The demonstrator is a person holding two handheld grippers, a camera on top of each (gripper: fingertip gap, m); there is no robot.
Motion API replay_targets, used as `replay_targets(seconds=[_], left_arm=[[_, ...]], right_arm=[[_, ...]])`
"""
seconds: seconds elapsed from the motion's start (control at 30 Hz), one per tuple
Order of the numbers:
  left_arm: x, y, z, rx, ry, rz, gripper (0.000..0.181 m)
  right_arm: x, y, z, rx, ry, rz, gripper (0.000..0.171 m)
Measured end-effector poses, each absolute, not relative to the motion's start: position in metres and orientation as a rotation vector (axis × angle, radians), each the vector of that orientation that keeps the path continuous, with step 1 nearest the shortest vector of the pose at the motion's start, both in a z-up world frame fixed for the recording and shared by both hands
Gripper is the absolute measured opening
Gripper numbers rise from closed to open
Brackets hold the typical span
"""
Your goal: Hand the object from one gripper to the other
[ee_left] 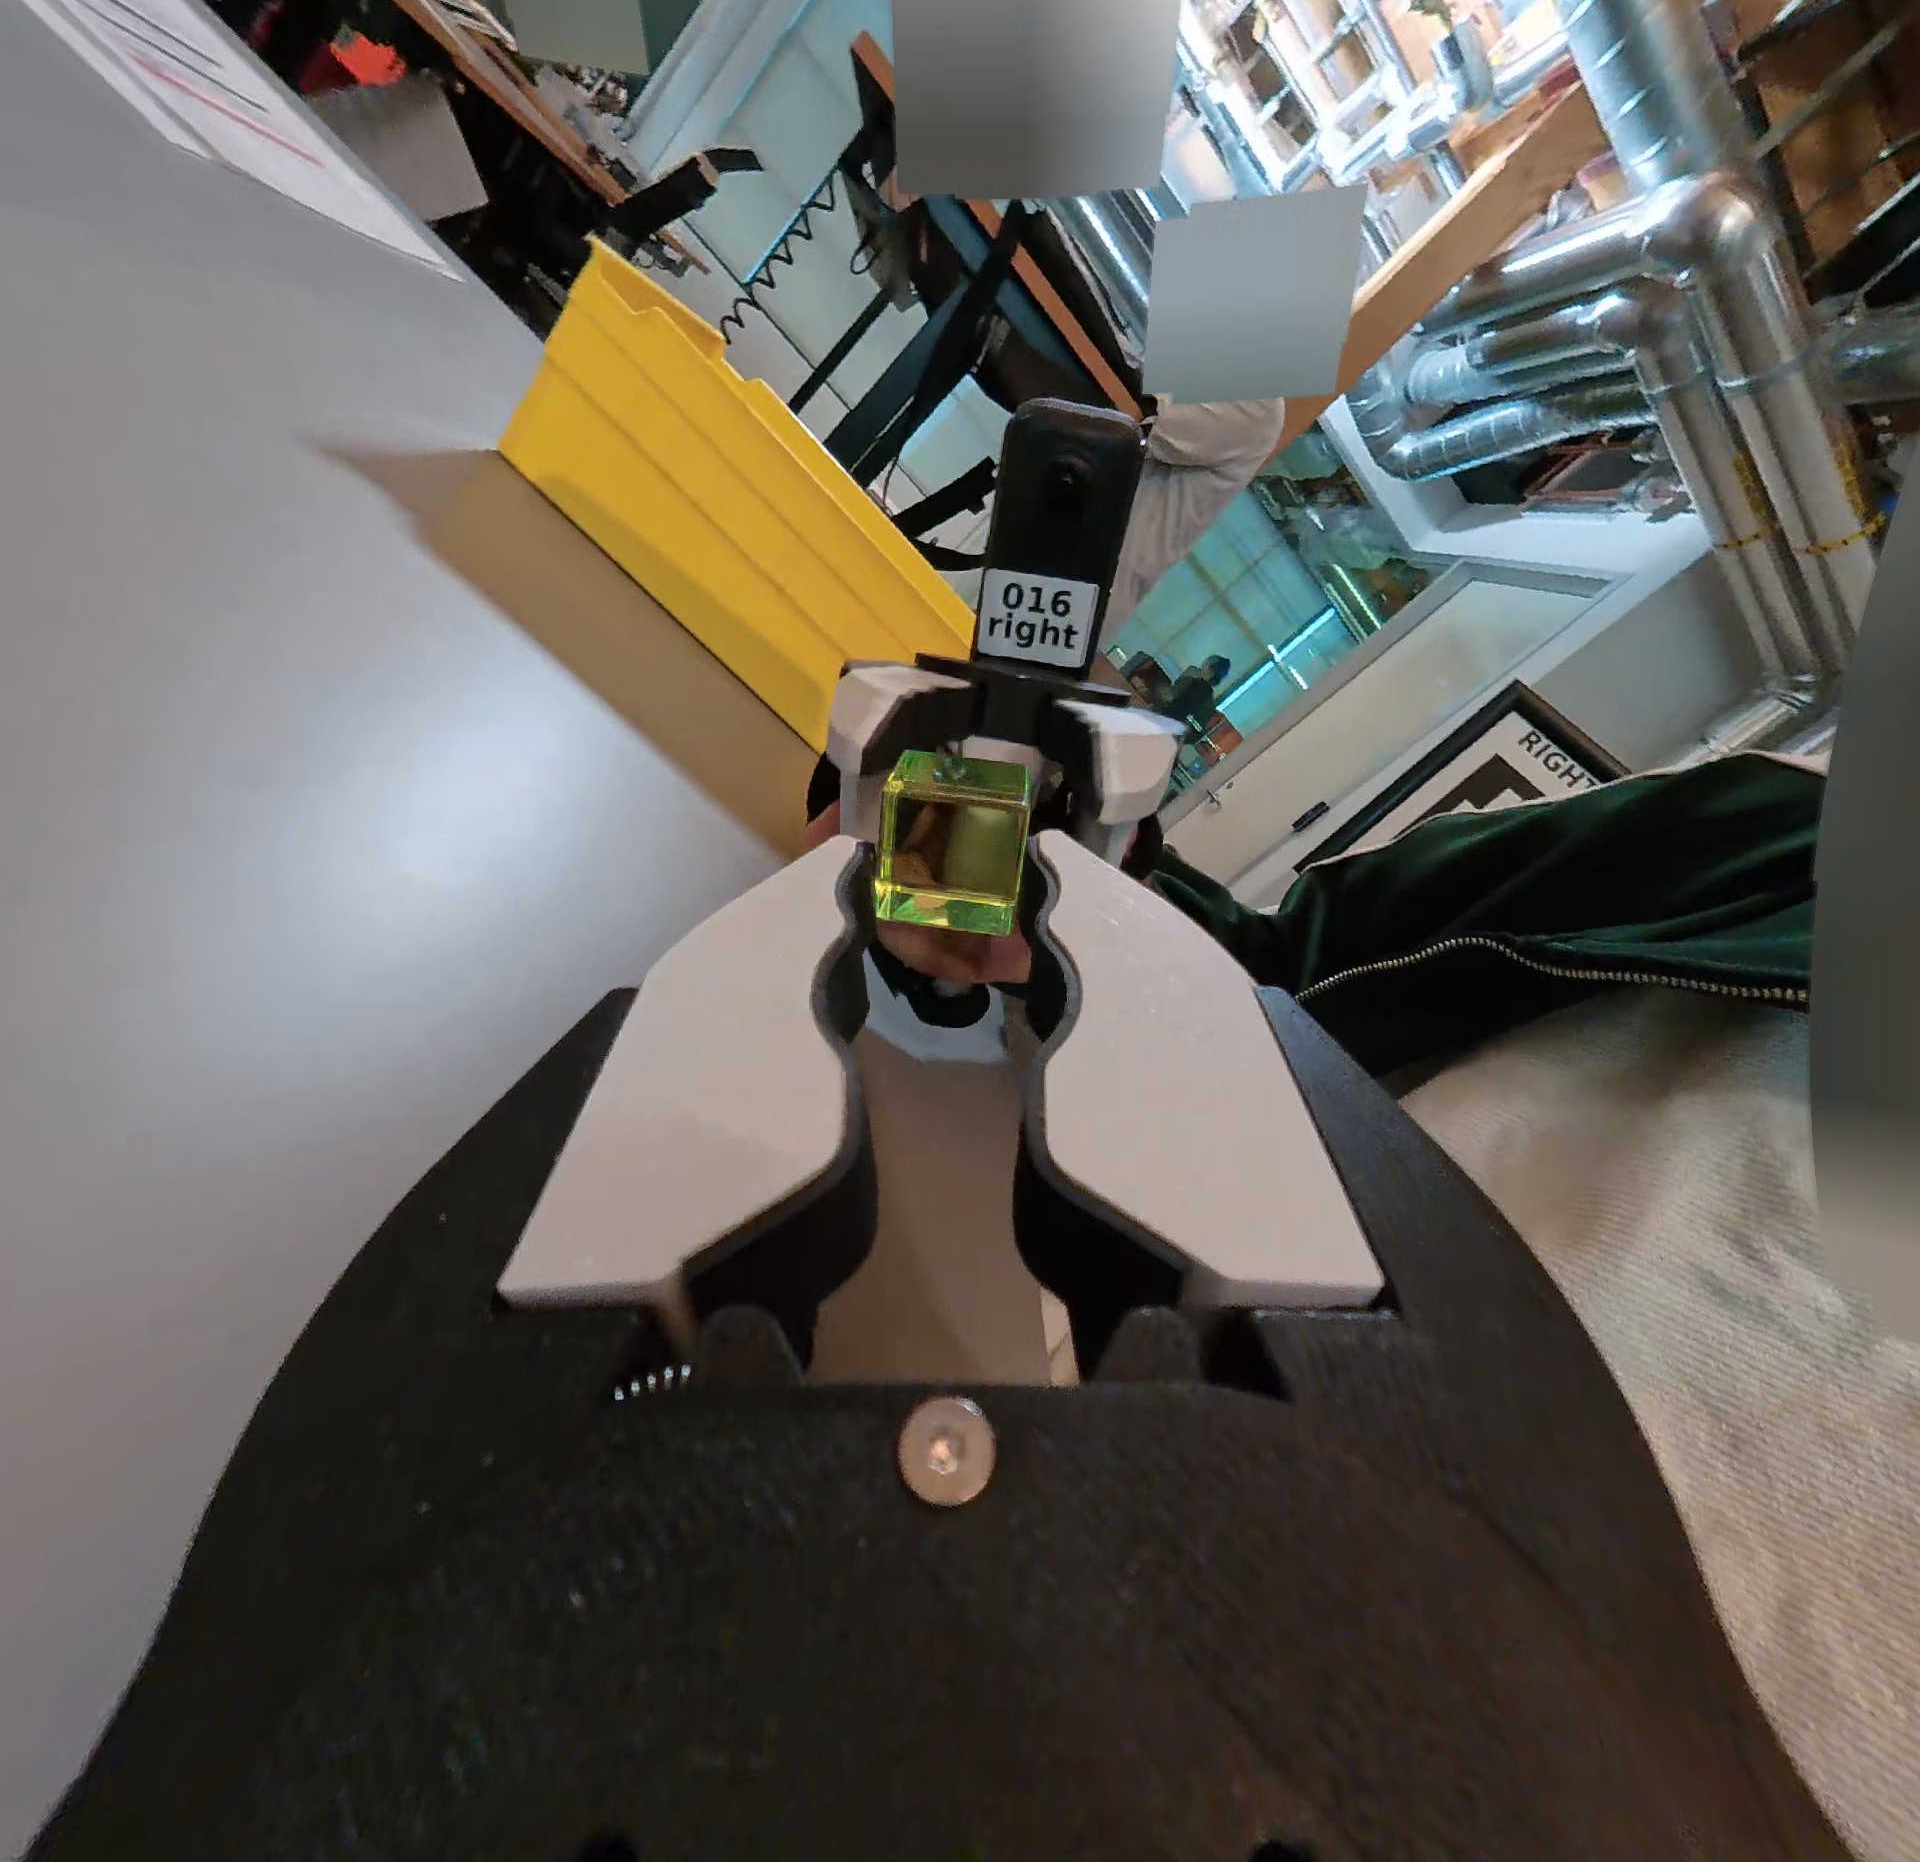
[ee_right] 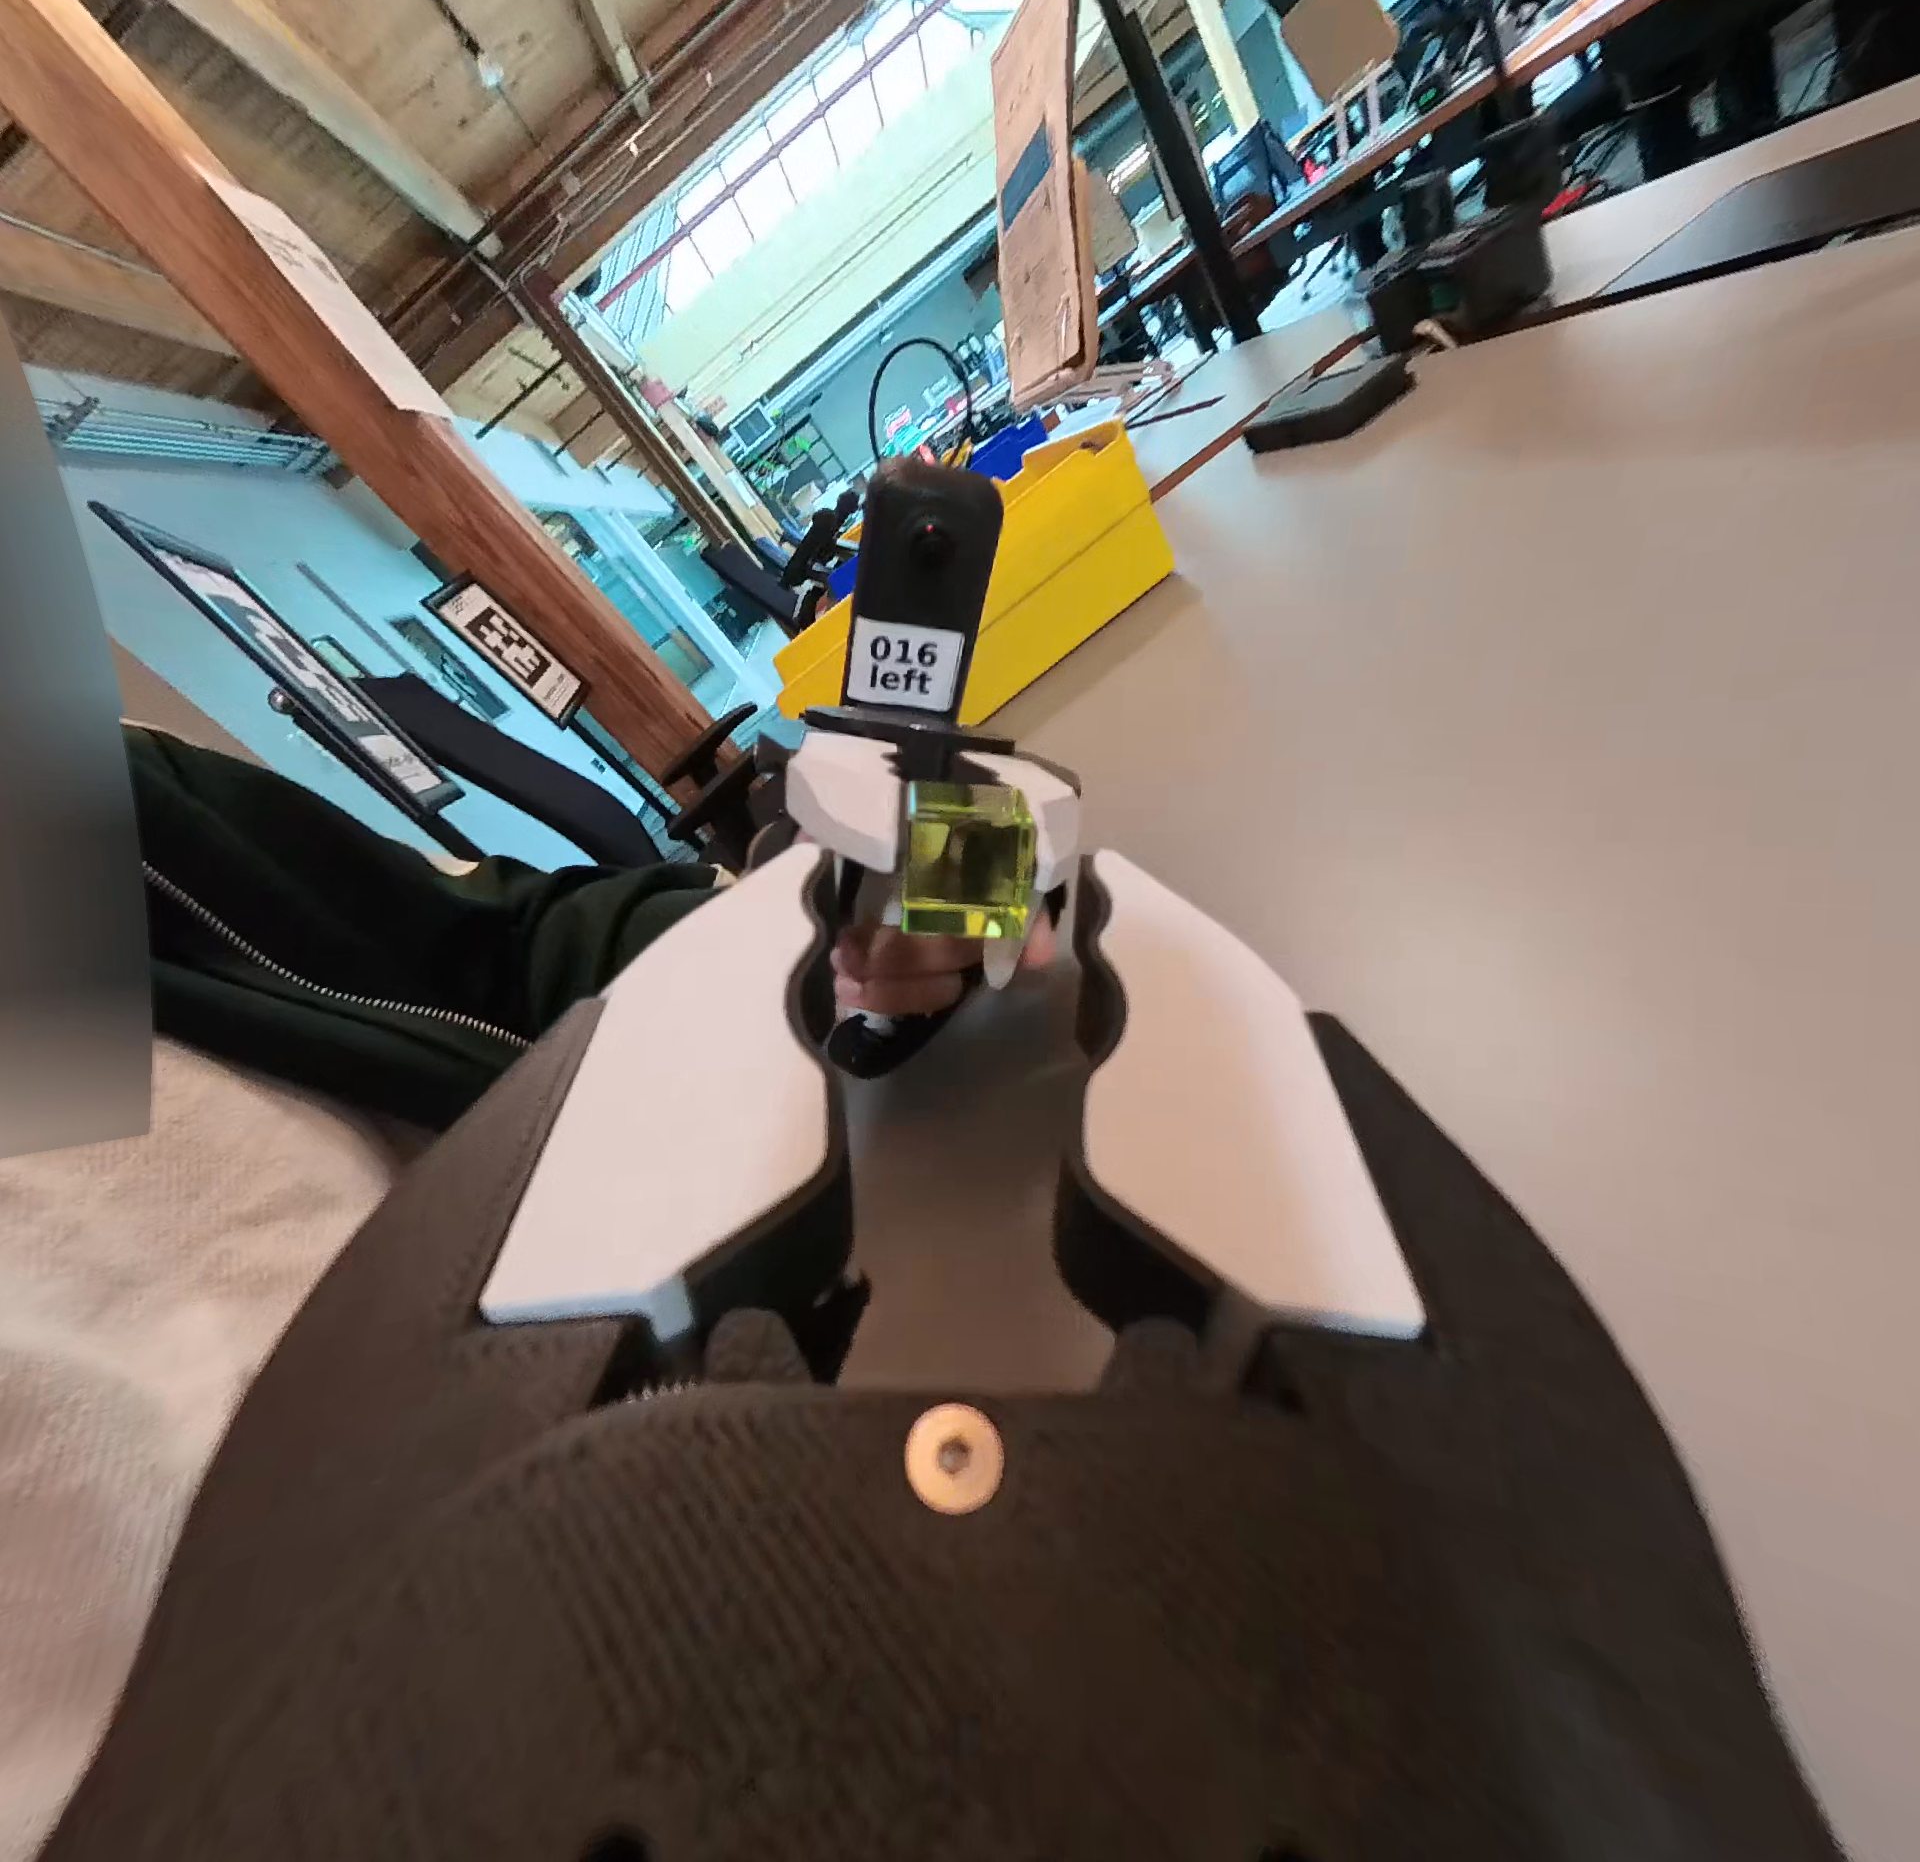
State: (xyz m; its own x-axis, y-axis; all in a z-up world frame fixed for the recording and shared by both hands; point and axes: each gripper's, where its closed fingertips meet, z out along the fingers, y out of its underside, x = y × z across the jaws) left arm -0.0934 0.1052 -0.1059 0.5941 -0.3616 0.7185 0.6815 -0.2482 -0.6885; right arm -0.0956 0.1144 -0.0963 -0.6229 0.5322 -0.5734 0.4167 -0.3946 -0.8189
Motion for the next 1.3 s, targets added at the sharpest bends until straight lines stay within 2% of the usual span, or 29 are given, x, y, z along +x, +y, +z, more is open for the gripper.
replay_targets(seconds=[0.4, 0.7, 0.87, 0.97, 1.2, 1.3], left_arm=[[-0.078, 0.107, -0.105, -1.575, -0.198, -0.978, 0.025], [-0.075, 0.107, -0.102, -1.554, -0.198, -0.984, 0.026], [-0.082, 0.107, -0.1, -1.543, -0.195, -0.921, 0.04], [-0.086, 0.107, -0.099, -1.548, -0.141, -0.826, 0.048], [-0.073, 0.103, -0.107, -1.673, 0.285, -0.32, 0.042], [-0.068, 0.103, -0.11, -1.683, 0.351, -0.225, 0.038]], right_arm=[[-0.091, 0.103, -0.097, -1.311, -1.725, 2.237, 0.027], [-0.09, 0.104, -0.094, -1.326, -1.728, 2.246, 0.026], [-0.092, 0.12, -0.088, -1.451, -1.572, 2.427, 0.026], [-0.094, 0.126, -0.091, -1.565, -1.501, 2.531, 0.026], [-0.089, 0.115, -0.104, -1.844, -1.54, 2.665, 0.026], [-0.083, 0.102, -0.109, -1.947, -1.588, 2.721, 0.026]])
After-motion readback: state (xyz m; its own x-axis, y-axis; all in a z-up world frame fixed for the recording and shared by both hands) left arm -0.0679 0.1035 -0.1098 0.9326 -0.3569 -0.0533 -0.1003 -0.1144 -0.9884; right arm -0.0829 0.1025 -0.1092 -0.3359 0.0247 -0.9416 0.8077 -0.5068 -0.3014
